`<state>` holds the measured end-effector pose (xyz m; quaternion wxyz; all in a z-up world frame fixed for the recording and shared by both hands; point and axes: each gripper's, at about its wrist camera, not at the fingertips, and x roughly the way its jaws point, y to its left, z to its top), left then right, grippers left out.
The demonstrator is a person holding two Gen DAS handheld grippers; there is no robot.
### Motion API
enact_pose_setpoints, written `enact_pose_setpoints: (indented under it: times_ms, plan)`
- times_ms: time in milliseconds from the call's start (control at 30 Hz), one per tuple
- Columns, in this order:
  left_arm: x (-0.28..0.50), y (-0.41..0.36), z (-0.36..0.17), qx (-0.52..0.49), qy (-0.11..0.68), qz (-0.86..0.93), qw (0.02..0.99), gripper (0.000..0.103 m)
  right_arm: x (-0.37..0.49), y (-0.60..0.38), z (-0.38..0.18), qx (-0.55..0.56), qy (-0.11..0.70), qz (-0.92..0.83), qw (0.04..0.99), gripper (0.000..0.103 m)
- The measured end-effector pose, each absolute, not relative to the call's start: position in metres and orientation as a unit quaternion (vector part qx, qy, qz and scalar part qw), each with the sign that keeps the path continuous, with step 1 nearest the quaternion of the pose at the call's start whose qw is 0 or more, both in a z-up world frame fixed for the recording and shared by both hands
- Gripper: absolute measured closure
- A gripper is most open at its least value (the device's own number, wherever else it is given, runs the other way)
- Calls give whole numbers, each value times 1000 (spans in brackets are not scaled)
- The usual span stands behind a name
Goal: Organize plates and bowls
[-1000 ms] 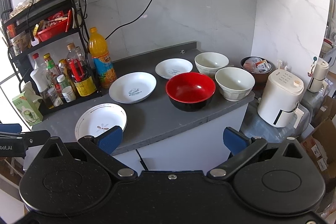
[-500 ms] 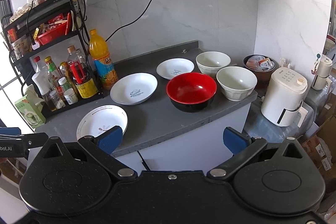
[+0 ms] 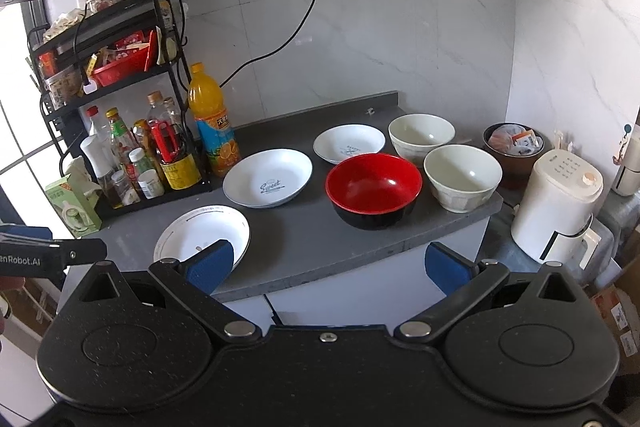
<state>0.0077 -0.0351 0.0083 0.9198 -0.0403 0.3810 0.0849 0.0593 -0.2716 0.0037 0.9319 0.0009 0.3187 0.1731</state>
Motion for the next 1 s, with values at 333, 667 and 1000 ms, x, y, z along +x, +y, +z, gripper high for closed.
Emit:
enact_pose_setpoints:
  times_ms: [333,667,1000]
  plan:
    - [23,-52,19,-46,377,88,921,1,63,-300,9,0,311,171,935,0]
    - [54,-84,28,-44,359,70,929,1,78,-327,15,10,288,146,946,0]
    - [95,-115,22,-43,354,56,933,1,104,-359,4,26,277,105,955,0]
